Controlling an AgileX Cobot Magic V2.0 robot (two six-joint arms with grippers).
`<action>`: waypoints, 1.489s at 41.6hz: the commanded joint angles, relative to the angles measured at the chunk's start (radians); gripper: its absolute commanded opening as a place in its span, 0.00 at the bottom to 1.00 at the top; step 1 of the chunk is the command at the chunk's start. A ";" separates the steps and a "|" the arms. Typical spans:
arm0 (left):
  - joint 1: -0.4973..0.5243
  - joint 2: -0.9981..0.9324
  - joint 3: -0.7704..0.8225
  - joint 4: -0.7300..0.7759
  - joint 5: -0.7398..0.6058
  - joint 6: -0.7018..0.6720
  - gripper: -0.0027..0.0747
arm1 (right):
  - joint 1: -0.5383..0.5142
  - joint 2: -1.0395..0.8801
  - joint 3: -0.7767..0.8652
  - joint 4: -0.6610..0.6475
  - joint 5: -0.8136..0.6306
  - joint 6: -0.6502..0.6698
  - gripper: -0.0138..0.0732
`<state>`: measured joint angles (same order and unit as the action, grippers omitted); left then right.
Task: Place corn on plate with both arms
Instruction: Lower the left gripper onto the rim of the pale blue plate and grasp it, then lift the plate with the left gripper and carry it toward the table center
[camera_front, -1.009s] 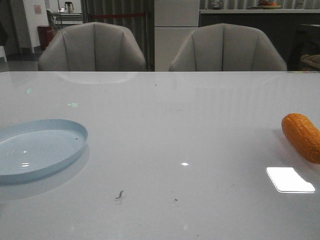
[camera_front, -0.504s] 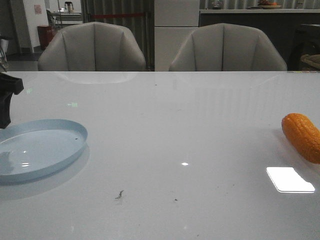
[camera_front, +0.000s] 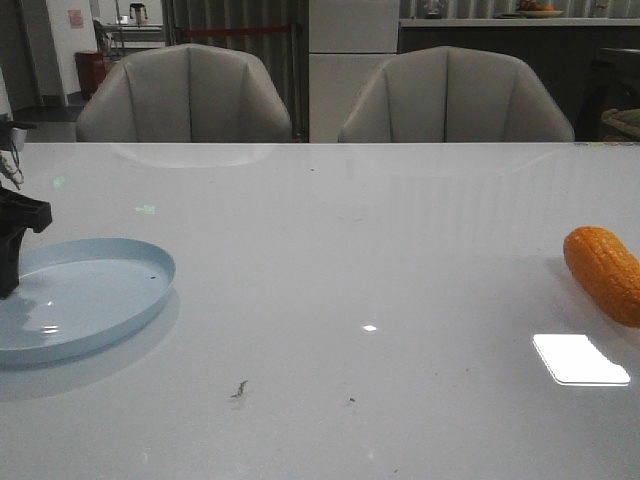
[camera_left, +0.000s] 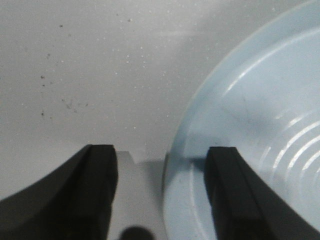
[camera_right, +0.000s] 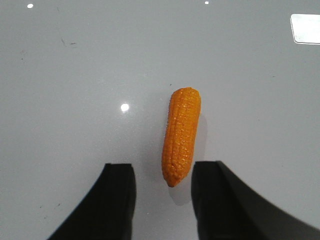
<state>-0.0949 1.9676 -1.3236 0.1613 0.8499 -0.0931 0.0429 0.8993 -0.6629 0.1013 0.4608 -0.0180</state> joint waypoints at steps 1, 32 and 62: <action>0.003 -0.037 -0.031 0.003 -0.020 -0.008 0.38 | 0.001 -0.006 -0.036 0.003 -0.069 -0.003 0.61; 0.003 -0.021 -0.032 -0.156 -0.013 0.115 0.17 | 0.001 -0.006 -0.036 0.003 -0.070 -0.003 0.61; -0.074 -0.100 -0.367 -0.666 0.136 0.256 0.17 | 0.001 -0.006 -0.036 0.003 -0.071 -0.003 0.61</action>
<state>-0.1374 1.9346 -1.6231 -0.4198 0.9812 0.1564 0.0429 0.8993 -0.6629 0.1013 0.4608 -0.0180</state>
